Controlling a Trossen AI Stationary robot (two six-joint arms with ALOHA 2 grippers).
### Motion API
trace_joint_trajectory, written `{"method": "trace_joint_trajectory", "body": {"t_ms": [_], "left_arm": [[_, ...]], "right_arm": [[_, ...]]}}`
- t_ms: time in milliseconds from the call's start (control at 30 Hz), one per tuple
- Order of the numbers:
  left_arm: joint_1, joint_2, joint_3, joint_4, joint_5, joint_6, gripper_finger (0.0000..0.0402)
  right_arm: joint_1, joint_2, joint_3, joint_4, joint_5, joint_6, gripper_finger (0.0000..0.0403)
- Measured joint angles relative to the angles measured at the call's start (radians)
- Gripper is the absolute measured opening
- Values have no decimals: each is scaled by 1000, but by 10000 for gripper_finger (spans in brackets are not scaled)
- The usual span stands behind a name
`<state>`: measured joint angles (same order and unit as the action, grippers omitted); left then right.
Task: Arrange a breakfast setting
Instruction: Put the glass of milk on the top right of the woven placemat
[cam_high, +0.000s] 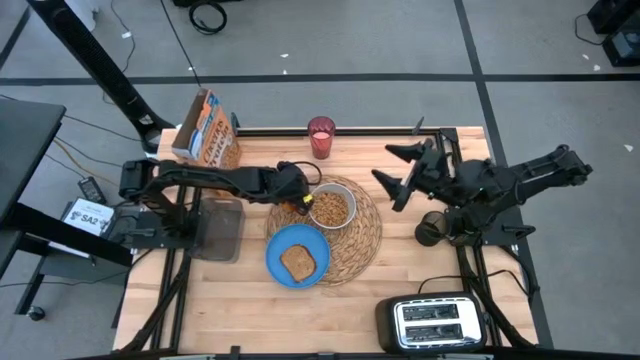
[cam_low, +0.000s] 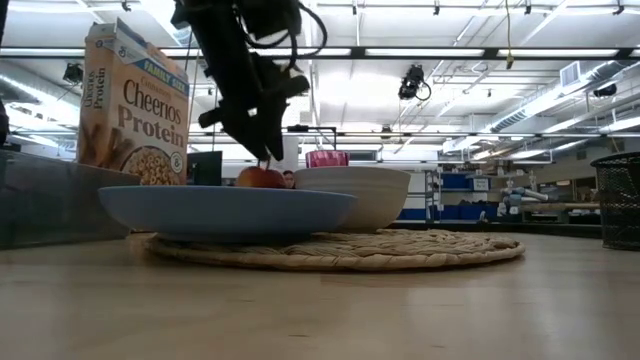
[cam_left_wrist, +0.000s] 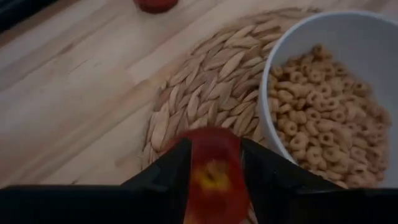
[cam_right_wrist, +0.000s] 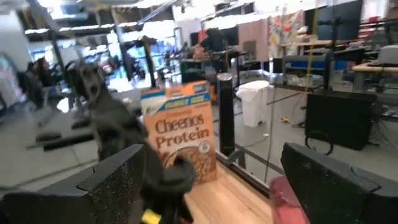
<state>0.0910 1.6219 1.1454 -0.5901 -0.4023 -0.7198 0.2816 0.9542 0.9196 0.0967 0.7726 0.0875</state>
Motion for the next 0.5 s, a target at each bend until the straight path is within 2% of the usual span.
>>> {"method": "trace_joint_trajectory", "body": {"t_ms": [500], "left_arm": [[15,-47,1,-17,5,24,151]], "right_arm": [[-191,161,182,-313,-236,43,372]]}}
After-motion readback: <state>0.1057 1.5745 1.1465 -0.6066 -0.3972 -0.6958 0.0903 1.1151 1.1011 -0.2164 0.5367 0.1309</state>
